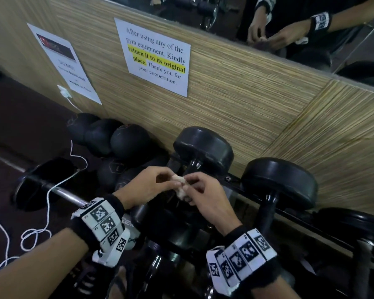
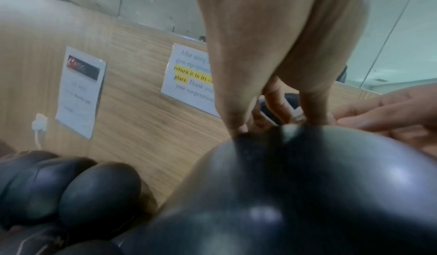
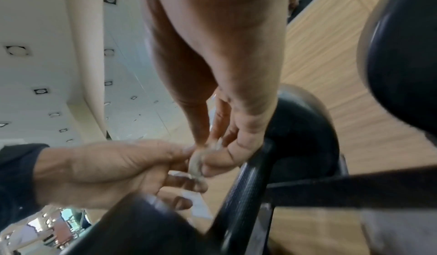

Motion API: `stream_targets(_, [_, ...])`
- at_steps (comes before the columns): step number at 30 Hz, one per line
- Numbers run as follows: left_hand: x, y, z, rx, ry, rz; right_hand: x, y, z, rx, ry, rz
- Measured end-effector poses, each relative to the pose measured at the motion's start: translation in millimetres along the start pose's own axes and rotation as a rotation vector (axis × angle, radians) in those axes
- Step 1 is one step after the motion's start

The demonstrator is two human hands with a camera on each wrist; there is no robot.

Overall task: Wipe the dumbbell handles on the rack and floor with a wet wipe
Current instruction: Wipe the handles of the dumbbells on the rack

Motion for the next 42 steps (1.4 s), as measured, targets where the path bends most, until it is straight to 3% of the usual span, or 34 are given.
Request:
stream_targets(4, [23, 16, 25, 0.341, -0.231, 0.056, -2, 26, 85, -0.233, -0.234, 0.203])
stream_targets(6, [36, 17, 21, 0.382, -0.197, 0.074, -6, 34, 133, -0.378, -0.351, 0.248])
stream_targets(10, [60, 0, -5, 0.43, -0.059, -0.04, 4, 1, 194, -0.693, -0.463, 0.176])
stream_targets(13, [63, 0, -16, 0.424, 0.037, -0.073, 5, -20, 198, -0.812, -0.541, 0.164])
stream_targets(17, [45, 14, -20, 0.515, 0.155, -0.054, 6, -23, 198, -0.746, -0.632, 0.194])
stream_targets(21, [27, 31, -20, 0.635, 0.414, 0.012, 8, -27, 198, -0.74, -0.656, 0.197])
stream_targets(23, [38, 28, -18, 0.557, 0.398, 0.027, 7, -27, 198, -0.739, -0.678, 0.203])
stream_targets(26, [73, 8, -12, 0.402, 0.192, -0.082, 7, -27, 198, -0.726, -0.688, 0.208])
stream_targets(28, [84, 1, -12, 0.398, 0.187, -0.116, 7, -28, 197, -0.727, -0.688, 0.211])
stream_targets(31, [65, 15, -12, 0.399, 0.294, -0.064, 7, -27, 198, -0.737, -0.702, 0.202])
stream_targets(34, [36, 41, -15, 0.46, 0.519, 0.038, 8, -28, 196, -0.759, -0.709, 0.196])
stream_targets(36, [35, 46, -17, 0.422, 0.584, 0.099, 9, -29, 196, -0.773, -0.712, 0.199])
stream_targets(38, [48, 39, -17, 0.298, 0.481, 0.121, 9, -30, 196, -0.769, -0.718, 0.195])
stream_targets(40, [64, 23, -15, 0.129, 0.306, 0.078, 9, -31, 196, -0.766, -0.72, 0.189])
stream_targets(42, [75, 10, -15, 0.057, 0.221, 0.037, 9, -32, 197, -0.768, -0.723, 0.188])
Point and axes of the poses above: each hand's wrist, its own x-axis towards the middle knuckle, its own z-axis out of the back of the hand, y = z × x, the point moved 6 cm from there along x, towards the middle knuckle, and after that the axes turned 3 degrees about -y, right-handed, at the moved point
